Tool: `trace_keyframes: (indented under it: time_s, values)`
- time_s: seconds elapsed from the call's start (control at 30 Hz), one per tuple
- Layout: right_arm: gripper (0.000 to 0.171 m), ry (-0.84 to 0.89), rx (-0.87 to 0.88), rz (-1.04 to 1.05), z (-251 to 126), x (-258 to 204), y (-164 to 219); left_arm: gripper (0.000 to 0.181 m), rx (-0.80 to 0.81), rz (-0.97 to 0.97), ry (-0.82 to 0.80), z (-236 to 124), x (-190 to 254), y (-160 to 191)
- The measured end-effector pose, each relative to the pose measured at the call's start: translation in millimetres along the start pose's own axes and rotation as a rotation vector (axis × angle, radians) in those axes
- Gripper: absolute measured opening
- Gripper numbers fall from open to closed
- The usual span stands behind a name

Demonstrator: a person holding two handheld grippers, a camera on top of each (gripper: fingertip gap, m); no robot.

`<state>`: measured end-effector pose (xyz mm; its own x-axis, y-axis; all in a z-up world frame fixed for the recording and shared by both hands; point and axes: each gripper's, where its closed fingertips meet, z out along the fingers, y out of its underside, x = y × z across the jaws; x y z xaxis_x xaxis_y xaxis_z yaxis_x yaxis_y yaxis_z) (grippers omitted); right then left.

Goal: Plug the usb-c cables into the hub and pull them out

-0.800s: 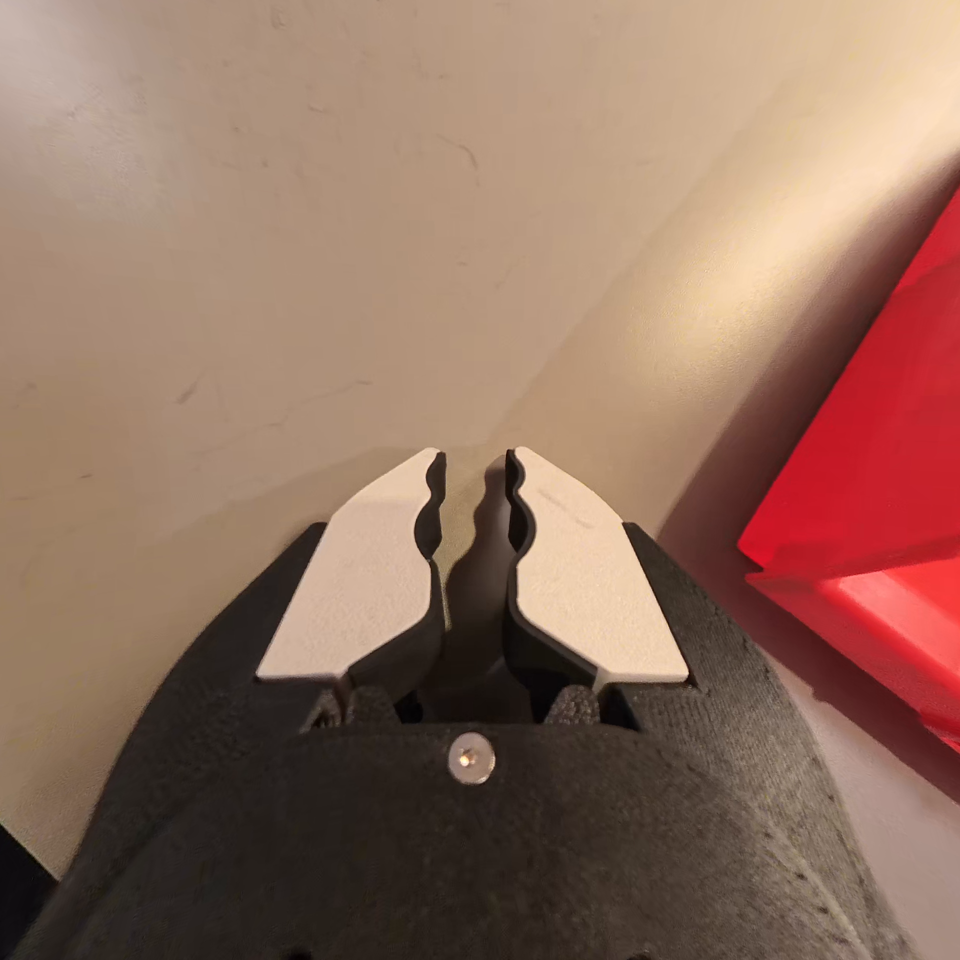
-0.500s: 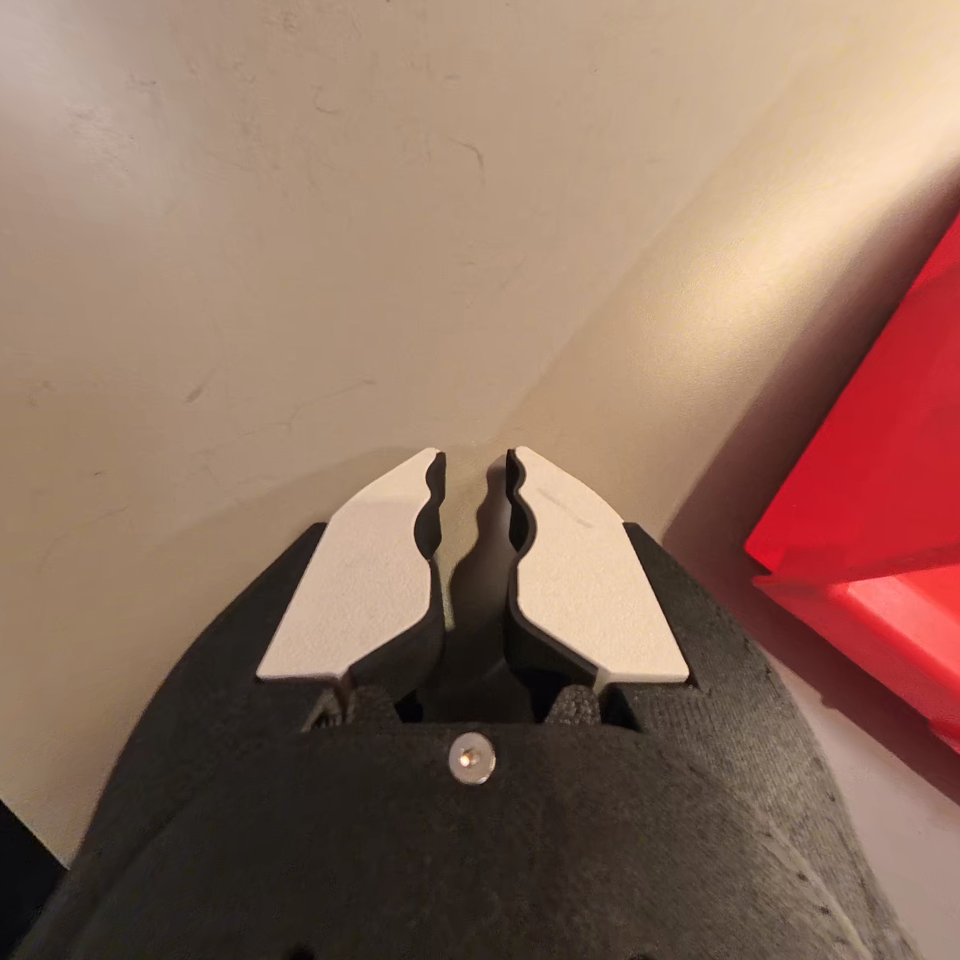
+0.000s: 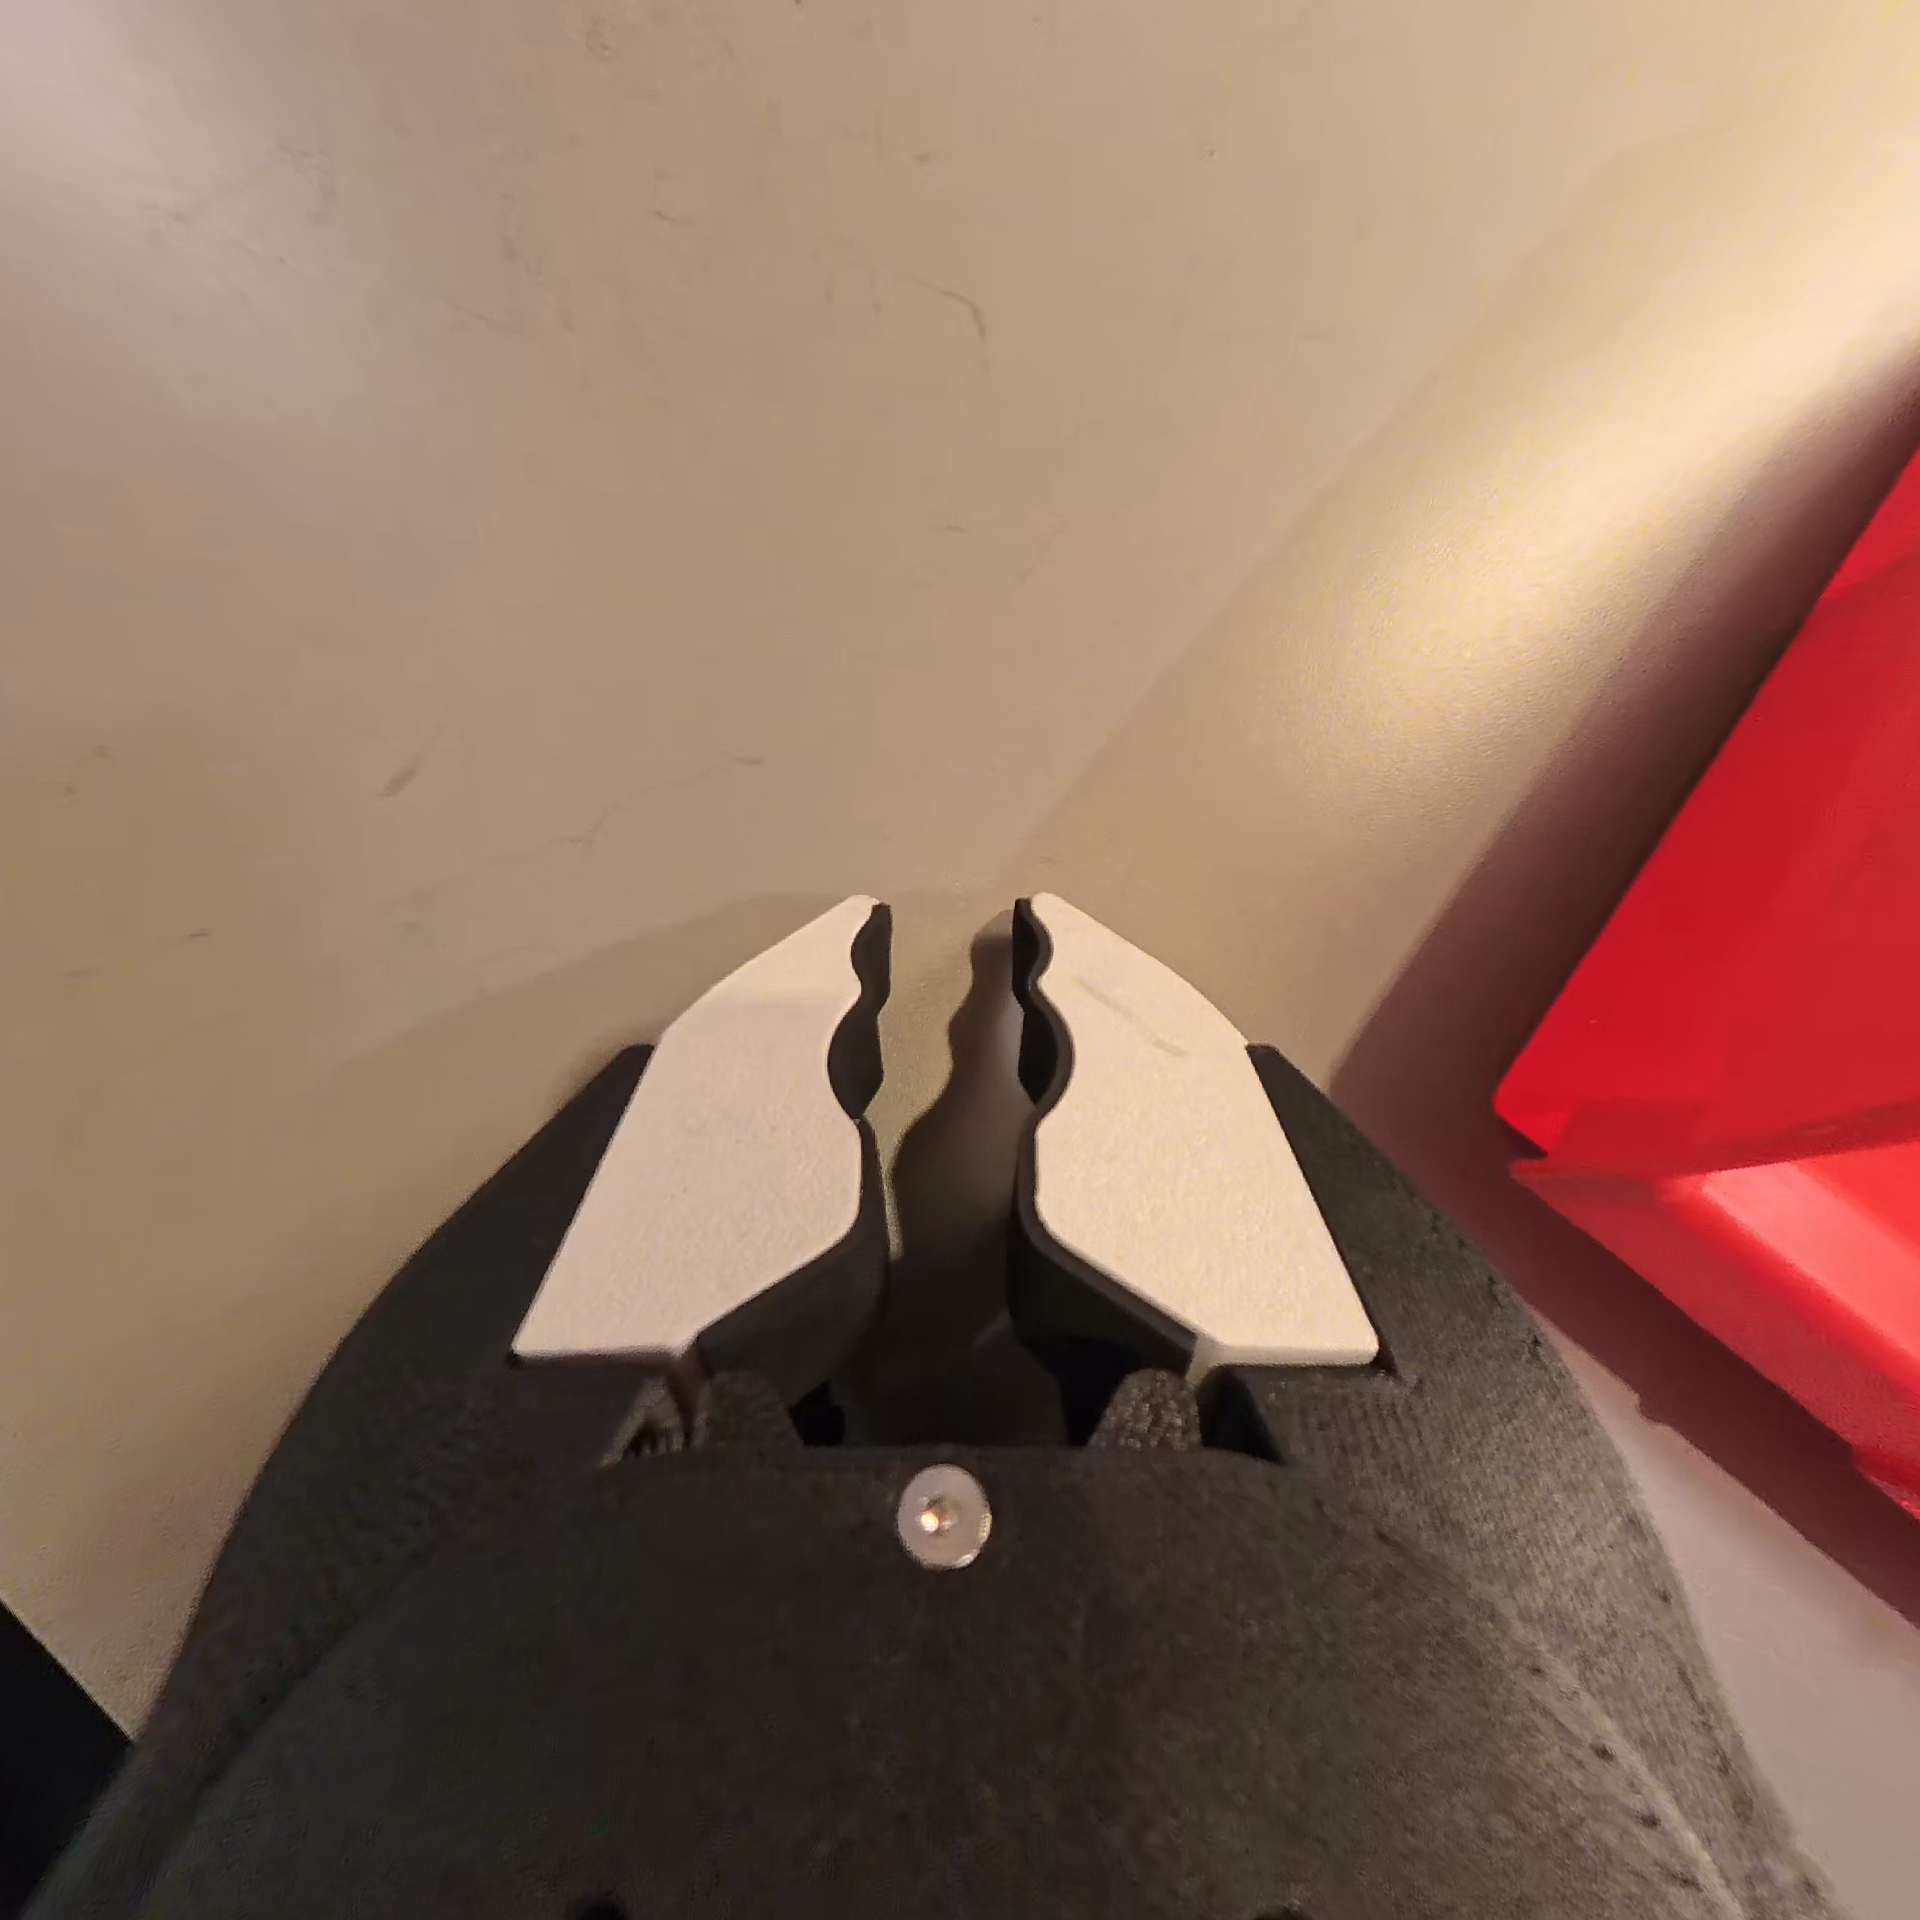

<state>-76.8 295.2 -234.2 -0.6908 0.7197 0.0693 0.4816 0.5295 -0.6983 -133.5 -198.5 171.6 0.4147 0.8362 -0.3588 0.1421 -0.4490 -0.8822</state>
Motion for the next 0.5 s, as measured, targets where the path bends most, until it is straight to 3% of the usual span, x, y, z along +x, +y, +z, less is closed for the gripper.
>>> trace_keyframes:
  time_s: [0.3,0.5]
  values:
    - [0.023,0.016,0.0,0.001,0.1,1.5,0.0,0.01,-0.005,-0.4,0.681,98.0,184.0,73.9]
    - [0.024,0.042,0.004,-0.001,-0.3,3.7,-0.5,0.01,-0.057,-0.705,0.937,136.1,275.0,125.2]
